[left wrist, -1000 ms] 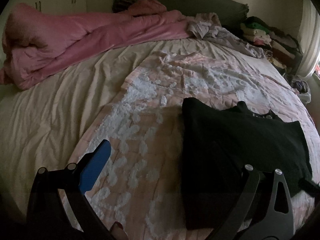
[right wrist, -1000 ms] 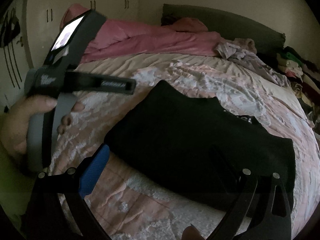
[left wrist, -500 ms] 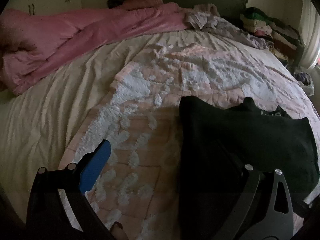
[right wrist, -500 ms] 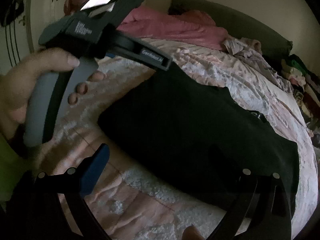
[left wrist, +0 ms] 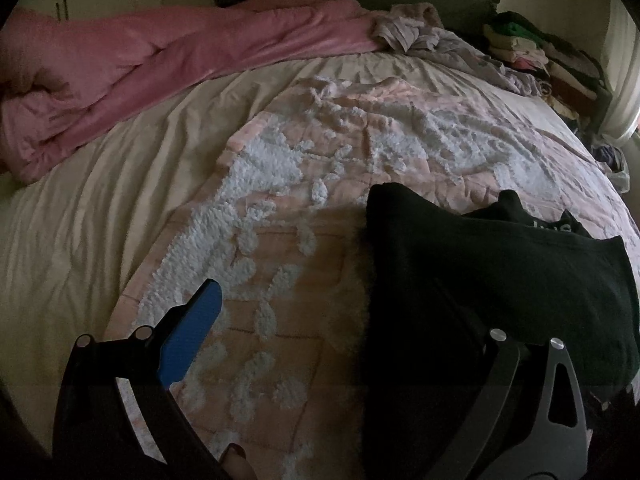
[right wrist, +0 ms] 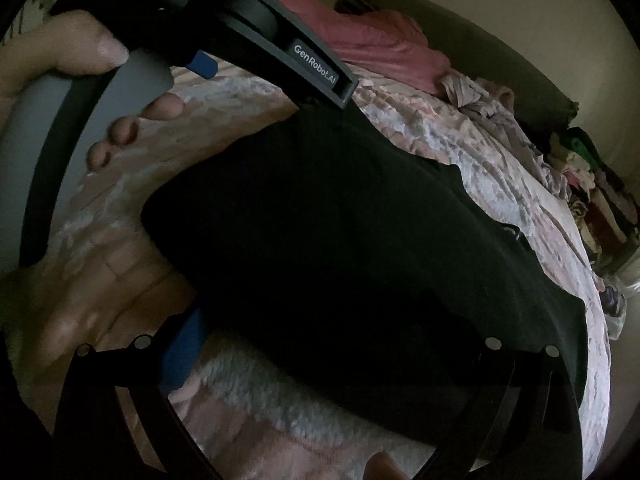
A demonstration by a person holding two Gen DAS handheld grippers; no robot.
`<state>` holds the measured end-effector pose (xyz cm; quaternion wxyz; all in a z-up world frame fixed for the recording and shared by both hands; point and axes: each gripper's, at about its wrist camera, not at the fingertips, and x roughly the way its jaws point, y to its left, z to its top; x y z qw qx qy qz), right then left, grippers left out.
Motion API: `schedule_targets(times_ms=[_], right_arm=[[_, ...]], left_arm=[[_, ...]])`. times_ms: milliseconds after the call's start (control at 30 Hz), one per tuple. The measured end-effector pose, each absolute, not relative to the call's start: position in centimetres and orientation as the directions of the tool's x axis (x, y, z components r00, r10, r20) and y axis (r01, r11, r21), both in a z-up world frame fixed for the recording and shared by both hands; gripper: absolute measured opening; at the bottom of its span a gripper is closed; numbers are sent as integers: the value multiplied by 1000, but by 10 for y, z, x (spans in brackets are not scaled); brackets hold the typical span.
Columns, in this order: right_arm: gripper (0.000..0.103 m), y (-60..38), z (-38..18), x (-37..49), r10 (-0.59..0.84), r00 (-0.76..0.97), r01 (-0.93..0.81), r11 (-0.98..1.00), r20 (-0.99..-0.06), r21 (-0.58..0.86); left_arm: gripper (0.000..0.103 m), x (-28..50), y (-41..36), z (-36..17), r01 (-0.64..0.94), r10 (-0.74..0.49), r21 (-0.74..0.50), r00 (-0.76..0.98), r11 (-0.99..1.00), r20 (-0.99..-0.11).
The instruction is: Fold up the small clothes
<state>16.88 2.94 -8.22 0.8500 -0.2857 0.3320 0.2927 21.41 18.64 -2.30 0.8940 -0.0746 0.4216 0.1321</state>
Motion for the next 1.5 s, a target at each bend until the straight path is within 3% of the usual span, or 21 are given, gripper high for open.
schedule_targets(times_ms=[467, 767, 900, 1200, 1367, 1433, 1500], right_arm=[[96, 44, -86, 176, 291, 676, -660, 648, -677, -381], [48, 30, -76, 176, 345, 673, -662, 675, -654, -325], [35, 15, -65, 181, 417, 635, -678, 704, -651, -211], [23, -21, -48, 194, 557, 552, -675, 736, -621, 60], [21, -31, -38, 188, 569, 572, -669, 740, -591, 65], [21, -32, -36, 186, 565, 581, -669, 742, -586, 52], [20, -33, -37, 184, 562, 584, -670, 741, -586, 45]], left_arm=[[93, 217, 191, -27, -310, 161, -47, 611, 949, -775], [93, 216, 190, -28, -309, 152, -56, 609, 950, -778], [93, 217, 189, -29, -304, 144, -62, 609, 951, -780], [93, 234, 171, -24, -219, -23, -193, 603, 956, -798], [93, 242, 167, -33, -181, -152, -313, 588, 932, -794], [88, 241, 162, -36, -161, -173, -327, 593, 931, -786], [73, 241, 157, -39, -147, -210, -361, 594, 921, -777]])
